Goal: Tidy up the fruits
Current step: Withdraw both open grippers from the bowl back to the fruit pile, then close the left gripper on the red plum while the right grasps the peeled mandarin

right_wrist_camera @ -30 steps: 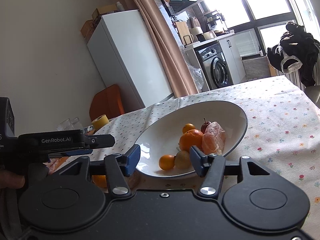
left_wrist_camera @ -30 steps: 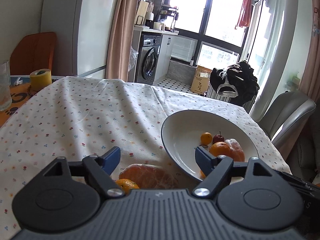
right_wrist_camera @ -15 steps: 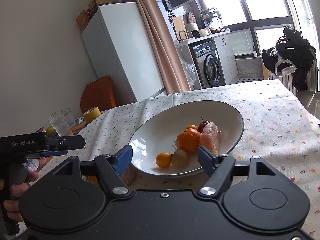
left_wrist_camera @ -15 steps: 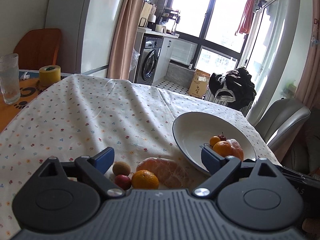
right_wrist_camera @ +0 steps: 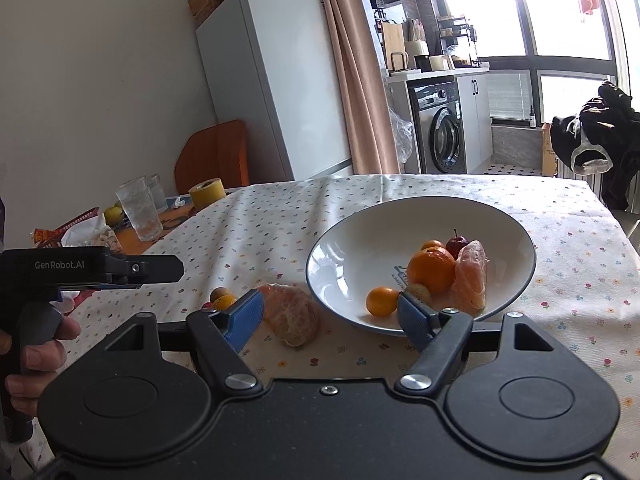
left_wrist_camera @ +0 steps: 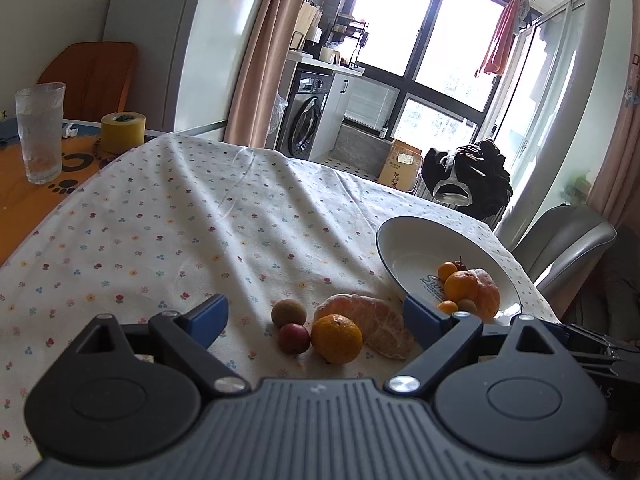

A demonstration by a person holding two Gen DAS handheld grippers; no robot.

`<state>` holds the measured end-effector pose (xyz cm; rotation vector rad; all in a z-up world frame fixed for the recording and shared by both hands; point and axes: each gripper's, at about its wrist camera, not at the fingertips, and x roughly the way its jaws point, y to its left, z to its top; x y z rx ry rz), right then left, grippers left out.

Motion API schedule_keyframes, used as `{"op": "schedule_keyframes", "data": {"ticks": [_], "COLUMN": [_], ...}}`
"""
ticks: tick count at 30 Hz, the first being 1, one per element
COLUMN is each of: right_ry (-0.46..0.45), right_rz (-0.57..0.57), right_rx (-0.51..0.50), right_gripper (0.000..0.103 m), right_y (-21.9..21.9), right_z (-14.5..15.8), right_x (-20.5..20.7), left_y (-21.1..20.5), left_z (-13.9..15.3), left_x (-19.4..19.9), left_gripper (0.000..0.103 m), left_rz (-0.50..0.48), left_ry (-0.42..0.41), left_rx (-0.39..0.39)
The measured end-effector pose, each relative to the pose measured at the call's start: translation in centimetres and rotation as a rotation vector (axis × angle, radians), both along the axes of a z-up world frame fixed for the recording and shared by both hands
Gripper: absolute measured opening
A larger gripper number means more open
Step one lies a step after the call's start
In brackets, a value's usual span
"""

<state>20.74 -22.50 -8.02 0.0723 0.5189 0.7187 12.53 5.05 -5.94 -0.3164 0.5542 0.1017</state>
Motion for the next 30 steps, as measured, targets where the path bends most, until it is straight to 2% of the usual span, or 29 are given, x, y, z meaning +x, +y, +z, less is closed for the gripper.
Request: {"op": "schedule_keyframes", "data": {"ticks": [6, 13, 17, 20, 25, 30], "right_ry": [0.014, 0.026, 0.035, 0.036, 0.032, 0.020], "right_rz": [0.044, 0.083, 0.095, 0.090, 0.083, 0.095], "right_rx": [-0.032, -0.090, -0.122, -0.139, -0.155, -0.176], "right_gripper": [0.073, 0.072, 0.072, 0.072, 0.072, 0.072], "right_y": [1.4, 3.5, 4.7, 5.3, 5.9, 6.8], "right_z": [-0.3, -0.6, -1.3, -1.6, -1.9, -2.2], "right_x": [-0.5, -0.7, -0.5, -0.3, 0.2, 0.6], "left_y": [0.8, 0.8, 1.2, 1.2, 1.3, 1.3], "left_z": [-0.6, -0.8, -1.7, -2.1, -2.4, -2.8], "left_x": [-0.8, -1.9, -1.8, -1.6, -0.9, 0.2], "left_gripper": [0.093, 0.092, 0.089, 0.083, 0.064, 0.049], "left_rz": [-0.002, 0.007, 0.003, -0.003, -0.010, -0.013], "left_ry": [-0.002, 0.017, 0.033, 0.033, 0.035, 0.061], "left_rx": [-0.006, 0.049, 0.022, 0.029, 0.022, 0.031]}}
